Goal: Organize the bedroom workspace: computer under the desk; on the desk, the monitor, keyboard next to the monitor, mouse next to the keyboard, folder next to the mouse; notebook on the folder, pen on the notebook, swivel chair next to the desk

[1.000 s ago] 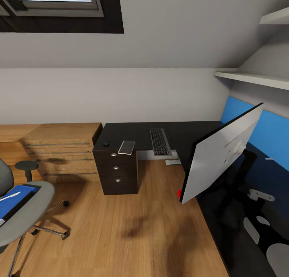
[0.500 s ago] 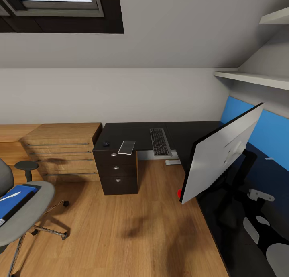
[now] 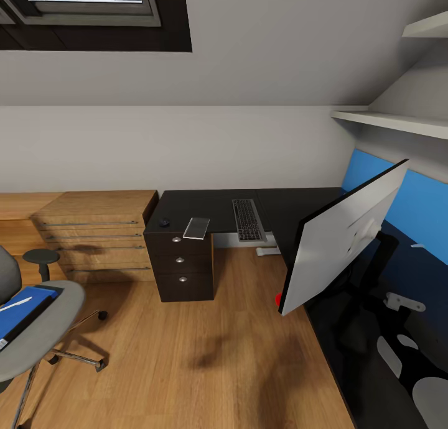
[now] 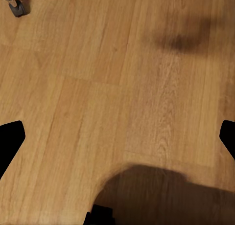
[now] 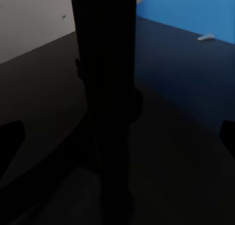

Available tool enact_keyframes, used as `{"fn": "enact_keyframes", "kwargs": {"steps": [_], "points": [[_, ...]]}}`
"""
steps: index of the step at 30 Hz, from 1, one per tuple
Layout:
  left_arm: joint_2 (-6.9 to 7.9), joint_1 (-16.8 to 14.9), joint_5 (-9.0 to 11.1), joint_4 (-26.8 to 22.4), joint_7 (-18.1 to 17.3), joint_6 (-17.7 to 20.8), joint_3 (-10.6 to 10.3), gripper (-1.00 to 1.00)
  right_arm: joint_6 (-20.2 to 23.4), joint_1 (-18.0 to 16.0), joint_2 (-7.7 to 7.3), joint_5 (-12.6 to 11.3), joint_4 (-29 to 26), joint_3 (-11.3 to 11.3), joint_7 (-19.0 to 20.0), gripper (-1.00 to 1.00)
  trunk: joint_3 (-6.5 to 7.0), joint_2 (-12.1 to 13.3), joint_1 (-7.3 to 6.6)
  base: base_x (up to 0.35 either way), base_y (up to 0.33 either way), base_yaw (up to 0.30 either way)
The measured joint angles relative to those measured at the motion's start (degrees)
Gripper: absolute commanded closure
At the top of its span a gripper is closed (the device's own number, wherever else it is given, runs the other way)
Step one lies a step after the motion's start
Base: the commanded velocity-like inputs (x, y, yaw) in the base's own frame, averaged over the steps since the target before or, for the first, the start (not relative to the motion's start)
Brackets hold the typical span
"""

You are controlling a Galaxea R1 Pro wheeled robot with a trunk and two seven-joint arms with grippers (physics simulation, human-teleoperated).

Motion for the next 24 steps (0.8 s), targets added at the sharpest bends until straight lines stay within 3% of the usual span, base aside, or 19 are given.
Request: {"fn": "enact_keyframes", "kwargs": {"steps": [7,24], "points": [[-0.01,0.0,0.0,0.0,0.0,0.0,0.0,-1.00,-0.1,0.0,0.06,0.0,0.0,0.0,0.0,-1.00,0.00,0.0,0.00,0.014,0.000,0.000],[-0.01,0.0,0.0,0.0,0.0,0.0,0.0,-1.00,-0.1,0.0,0.27,0.3,0.0,0.0,0.0,-1.00,0.00,0.0,0.00,0.122,0.000,0.000]]}}
